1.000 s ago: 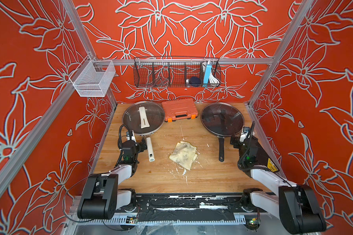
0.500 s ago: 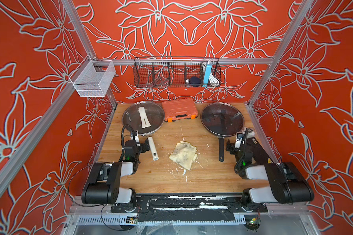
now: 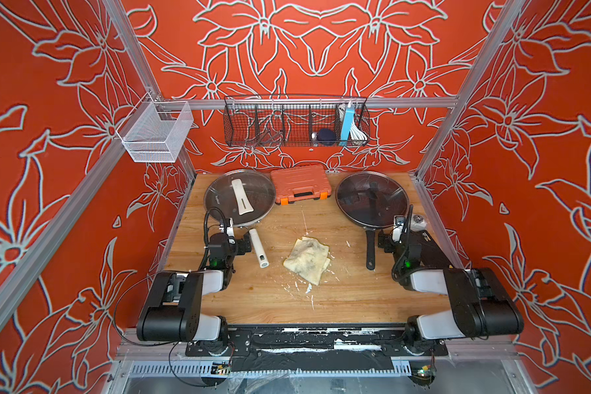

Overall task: Wipe the pot lid with a cloth
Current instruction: Reset both arms

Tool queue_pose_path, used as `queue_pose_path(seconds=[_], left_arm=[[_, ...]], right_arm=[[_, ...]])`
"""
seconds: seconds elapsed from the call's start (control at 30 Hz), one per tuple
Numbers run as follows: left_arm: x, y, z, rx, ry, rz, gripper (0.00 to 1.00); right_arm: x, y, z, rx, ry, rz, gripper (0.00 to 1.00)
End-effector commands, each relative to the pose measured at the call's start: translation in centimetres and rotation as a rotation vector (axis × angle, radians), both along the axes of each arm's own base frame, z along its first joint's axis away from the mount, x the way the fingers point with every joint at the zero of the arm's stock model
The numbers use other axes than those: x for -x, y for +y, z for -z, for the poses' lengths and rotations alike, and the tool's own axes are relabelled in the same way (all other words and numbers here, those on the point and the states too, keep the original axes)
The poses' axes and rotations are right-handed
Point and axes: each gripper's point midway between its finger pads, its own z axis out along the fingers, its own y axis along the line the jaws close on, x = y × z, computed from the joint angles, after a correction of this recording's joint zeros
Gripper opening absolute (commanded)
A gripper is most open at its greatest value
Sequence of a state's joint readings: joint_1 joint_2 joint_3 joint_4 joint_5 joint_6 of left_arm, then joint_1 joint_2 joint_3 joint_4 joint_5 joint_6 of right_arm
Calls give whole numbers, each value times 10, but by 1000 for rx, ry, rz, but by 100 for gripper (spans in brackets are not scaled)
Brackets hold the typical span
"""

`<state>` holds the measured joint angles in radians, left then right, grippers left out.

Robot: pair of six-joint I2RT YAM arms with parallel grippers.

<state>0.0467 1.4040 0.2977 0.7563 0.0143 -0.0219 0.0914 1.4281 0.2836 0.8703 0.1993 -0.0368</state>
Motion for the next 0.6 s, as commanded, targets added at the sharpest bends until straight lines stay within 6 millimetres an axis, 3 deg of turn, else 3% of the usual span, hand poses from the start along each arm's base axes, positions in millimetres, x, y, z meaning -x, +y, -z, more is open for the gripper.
queue_pose_path(seconds=[0.0, 0.57], left_arm=[[-6, -2, -7, -10, -21, 19, 99], [-6, -2, -8, -9, -22, 18, 99]], right_arm=[[-5, 0, -6, -17, -11, 1, 98], [-5, 0, -6, -18, -16, -1, 98]])
